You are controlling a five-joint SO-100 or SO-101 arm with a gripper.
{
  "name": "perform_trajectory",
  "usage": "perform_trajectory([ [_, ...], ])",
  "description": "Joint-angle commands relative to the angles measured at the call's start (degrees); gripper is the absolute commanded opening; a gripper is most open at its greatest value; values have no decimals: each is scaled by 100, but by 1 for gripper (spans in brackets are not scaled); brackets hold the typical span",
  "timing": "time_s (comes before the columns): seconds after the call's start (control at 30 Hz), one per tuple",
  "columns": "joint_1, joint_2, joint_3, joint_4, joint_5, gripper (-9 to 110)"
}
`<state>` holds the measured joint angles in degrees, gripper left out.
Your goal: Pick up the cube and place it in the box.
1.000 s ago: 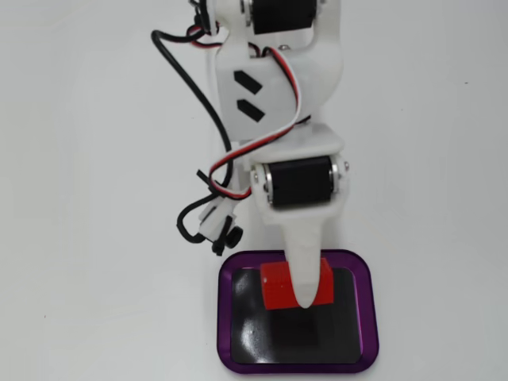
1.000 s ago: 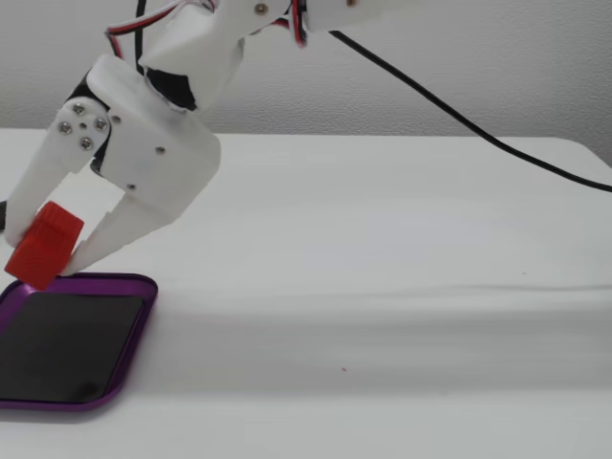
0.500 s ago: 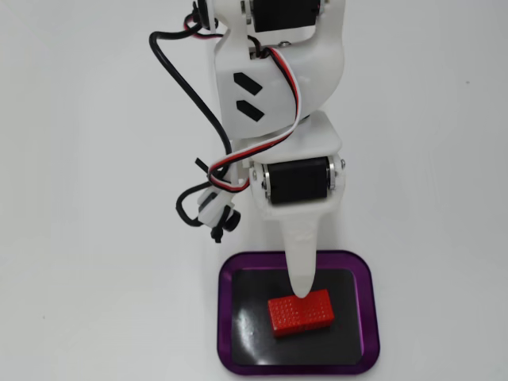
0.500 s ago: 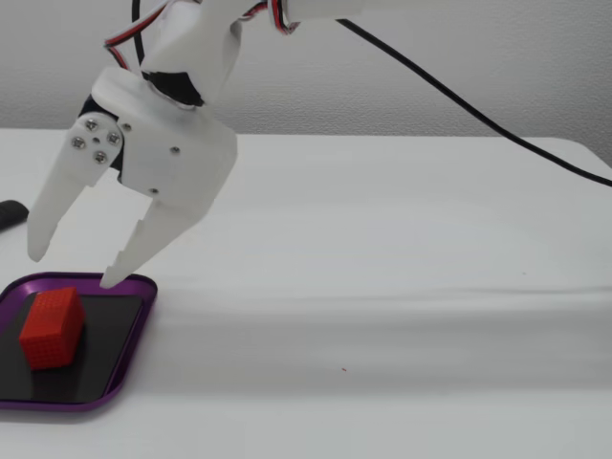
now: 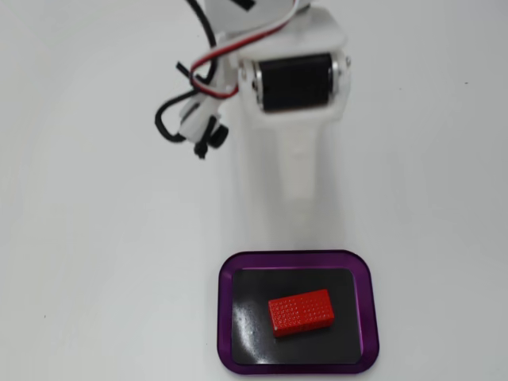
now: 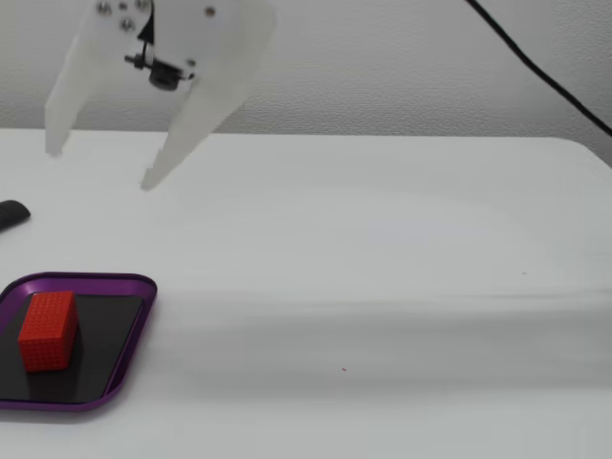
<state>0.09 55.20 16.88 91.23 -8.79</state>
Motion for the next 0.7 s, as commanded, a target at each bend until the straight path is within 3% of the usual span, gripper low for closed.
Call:
perform_trajectory([
  [0.0,-62,721,-993,659,62,19],
  [0.17,0,1828,79,677,483,19],
  [0.53,18,6126,5238,527,642,19],
  [0.67,18,7594,7110,-35,642,19],
])
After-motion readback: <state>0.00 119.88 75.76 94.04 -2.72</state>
